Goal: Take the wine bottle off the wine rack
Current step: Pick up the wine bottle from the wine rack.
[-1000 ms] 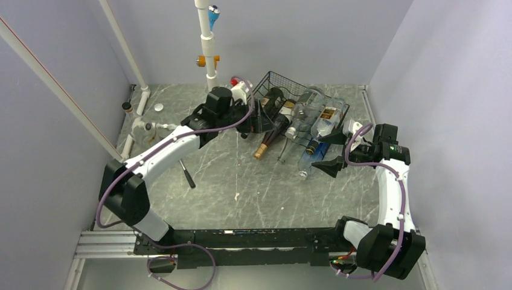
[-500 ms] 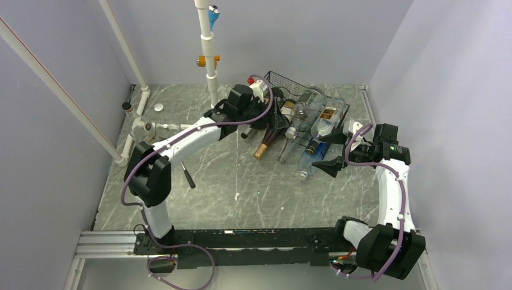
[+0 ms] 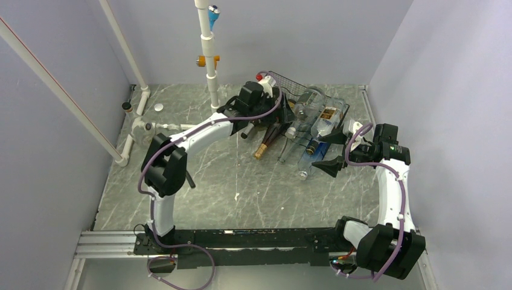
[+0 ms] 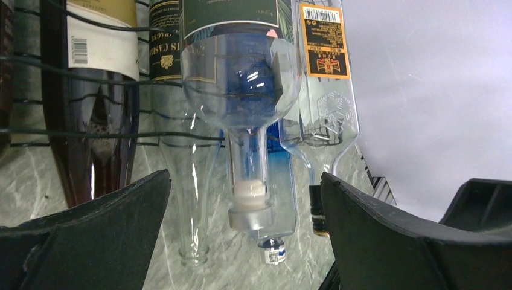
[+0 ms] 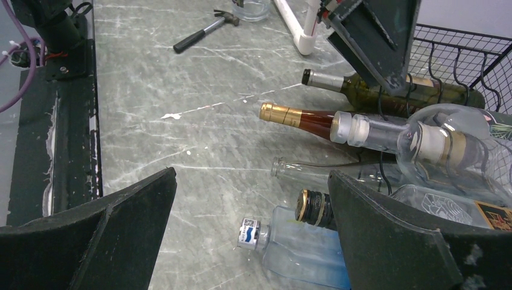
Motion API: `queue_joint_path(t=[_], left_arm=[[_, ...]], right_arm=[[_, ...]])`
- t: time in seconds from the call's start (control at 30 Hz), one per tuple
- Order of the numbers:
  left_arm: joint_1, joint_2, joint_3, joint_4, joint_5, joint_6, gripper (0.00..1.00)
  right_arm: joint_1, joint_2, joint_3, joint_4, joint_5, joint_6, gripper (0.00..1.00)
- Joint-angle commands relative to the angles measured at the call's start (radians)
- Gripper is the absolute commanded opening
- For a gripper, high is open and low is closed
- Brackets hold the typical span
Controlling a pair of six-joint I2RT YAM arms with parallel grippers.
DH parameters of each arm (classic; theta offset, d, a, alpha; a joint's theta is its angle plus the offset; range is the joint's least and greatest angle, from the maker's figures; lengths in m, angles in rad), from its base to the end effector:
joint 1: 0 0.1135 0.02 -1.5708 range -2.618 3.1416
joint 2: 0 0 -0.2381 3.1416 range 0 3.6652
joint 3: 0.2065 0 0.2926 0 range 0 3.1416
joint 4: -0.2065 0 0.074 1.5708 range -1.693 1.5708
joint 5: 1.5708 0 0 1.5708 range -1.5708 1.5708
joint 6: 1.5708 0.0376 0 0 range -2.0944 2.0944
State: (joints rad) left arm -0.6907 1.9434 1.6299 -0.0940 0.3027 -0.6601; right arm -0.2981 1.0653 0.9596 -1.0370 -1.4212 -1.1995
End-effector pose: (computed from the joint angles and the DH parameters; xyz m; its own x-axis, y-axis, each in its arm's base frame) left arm 0.3771 -0.3262 0.2605 -0.7436 -0.1448 -0.6528 0.4597 0.5983 -0.6563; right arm 0.2297 -0.0317 0.2788 0.0093 -0.1482 -0.9889 -0.9369 0.3444 -0.0605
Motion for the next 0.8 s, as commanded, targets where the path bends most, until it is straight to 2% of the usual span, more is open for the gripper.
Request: queue_joint_path(t=[0.0, 0.17, 0.6, 0.77], left_arm=[[-0.022, 0.046, 0.086, 0.046, -0.011, -0.011, 0.99], [-0.041, 0.08, 0.107, 0.062, -0.023, -0.006, 0.99], [-0.063, 0.175, 0.184, 0.058, -0.029, 0.003, 0.73], [-0.065, 0.211, 0.225, 0.037, -0.041, 0.007, 0.67]], right_arm=[[-0.005, -0.004, 0.005, 0.038, -0.028, -0.005, 1.0], [-0.006, -0.005, 0.005, 0.047, -0.023, 0.004, 1.0], [-0.006, -0.008, 0.005, 0.049, -0.018, 0.004, 1.0], [-0.007, -0.009, 0.005, 0.048, -0.016, 0.004, 1.0]])
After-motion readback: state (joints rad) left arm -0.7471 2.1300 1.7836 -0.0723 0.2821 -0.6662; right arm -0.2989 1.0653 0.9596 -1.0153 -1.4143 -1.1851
